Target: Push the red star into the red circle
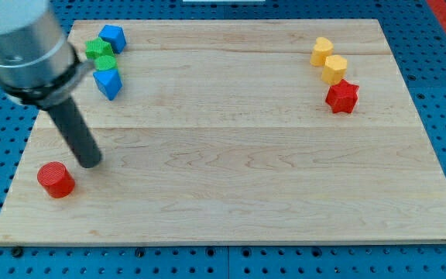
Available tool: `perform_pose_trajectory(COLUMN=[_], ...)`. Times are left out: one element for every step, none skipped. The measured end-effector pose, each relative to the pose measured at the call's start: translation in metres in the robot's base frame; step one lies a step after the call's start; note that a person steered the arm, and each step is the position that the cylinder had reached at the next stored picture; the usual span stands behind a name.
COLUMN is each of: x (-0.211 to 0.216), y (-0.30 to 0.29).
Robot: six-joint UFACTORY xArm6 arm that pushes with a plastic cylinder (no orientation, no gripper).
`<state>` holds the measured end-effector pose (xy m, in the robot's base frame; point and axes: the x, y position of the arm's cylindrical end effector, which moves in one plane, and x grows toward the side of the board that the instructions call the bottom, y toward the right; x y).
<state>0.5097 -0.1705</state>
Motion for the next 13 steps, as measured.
perform_pose_trajectory(x=[0.002, 0.001, -0.029, -0.089, -0.105, -0.099, -0.09, -0.145, -0.167, -0.116, -0.053, -0.039, 0.002], y=[0.118, 0.264, 0.396, 0.416, 0.341, 0.255, 0.334, 0.326, 0.255, 0.123, 0.018, 0.057, 0.034])
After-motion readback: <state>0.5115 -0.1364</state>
